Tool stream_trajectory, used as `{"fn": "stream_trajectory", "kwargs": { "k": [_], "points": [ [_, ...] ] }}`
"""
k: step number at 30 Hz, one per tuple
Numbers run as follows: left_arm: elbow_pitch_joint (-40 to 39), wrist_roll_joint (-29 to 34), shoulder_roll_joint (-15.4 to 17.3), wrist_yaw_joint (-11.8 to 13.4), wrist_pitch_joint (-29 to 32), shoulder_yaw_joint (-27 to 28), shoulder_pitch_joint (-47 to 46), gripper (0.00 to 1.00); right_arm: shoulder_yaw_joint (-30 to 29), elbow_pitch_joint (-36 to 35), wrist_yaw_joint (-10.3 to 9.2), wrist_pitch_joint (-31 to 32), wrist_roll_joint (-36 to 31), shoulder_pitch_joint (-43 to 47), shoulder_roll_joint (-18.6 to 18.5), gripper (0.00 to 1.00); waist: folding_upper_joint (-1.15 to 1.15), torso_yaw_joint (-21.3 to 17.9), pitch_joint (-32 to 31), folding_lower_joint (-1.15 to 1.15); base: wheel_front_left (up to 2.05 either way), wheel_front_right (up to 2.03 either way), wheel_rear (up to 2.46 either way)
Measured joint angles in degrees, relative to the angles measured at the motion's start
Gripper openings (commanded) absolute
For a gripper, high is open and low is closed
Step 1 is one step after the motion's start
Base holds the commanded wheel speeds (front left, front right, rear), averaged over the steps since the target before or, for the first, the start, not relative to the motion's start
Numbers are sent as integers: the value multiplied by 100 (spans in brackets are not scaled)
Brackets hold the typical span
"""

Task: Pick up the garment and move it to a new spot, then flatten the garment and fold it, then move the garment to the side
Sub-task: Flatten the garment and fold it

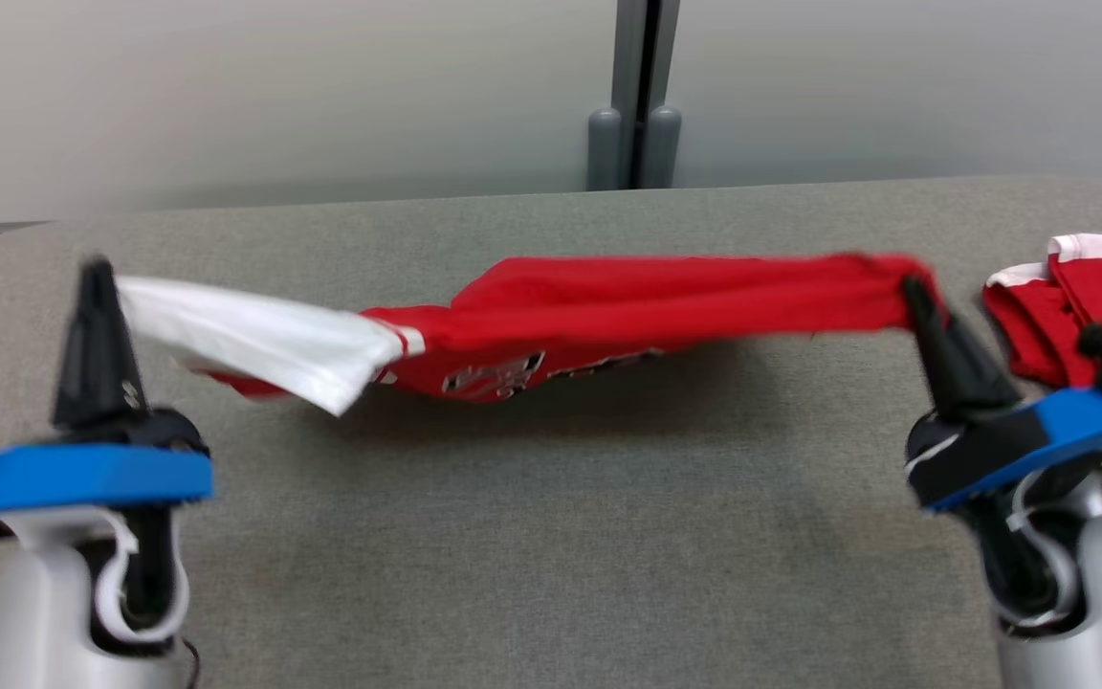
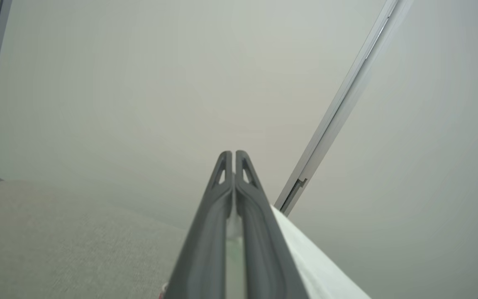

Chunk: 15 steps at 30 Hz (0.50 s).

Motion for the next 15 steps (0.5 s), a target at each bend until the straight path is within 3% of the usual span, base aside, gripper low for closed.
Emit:
{"fn": "stream_trajectory", "kwargs": {
  "k": [8, 15],
  "points": [
    [-1521, -461, 538, 99, 1362, 11, -1268, 0, -289, -1544, 0, 1070, 476, -936, -2, 0, 0, -173, -29, 0, 0, 0, 0],
    [-1641, -495, 984, 230, 2186, -109, -2579, 0, -670, -1480, 0, 1961, 547, -2285, -15, 0, 0, -278, 268, 0, 0, 0, 0]
  ]
}}
